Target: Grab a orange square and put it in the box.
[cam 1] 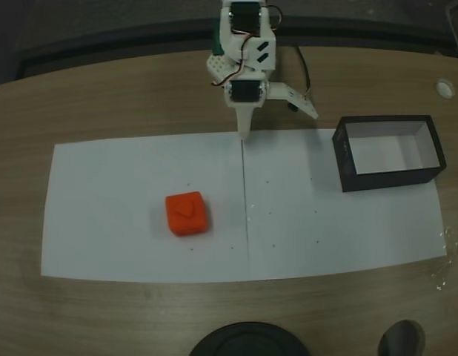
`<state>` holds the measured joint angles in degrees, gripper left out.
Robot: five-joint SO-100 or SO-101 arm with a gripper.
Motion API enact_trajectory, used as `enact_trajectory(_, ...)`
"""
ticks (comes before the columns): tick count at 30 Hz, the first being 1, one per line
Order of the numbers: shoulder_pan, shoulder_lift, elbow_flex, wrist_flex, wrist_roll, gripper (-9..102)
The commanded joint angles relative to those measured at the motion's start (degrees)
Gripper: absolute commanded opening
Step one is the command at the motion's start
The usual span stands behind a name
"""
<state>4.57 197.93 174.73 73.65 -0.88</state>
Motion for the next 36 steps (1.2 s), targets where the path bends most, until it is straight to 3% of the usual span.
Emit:
enact_trajectory(1, 0.0, 1.14, -2.9, 0.53, 0.18, 0)
enact_trajectory(23, -0.09, 1.23, -2.72, -0.18, -0.35, 1)
enact_trajectory(31, 0.62, 1.23, -2.11, -3.16, -10.11, 27)
enact_trajectory(36, 0.79, 1.23, -2.37, -7.47, -10.99, 30)
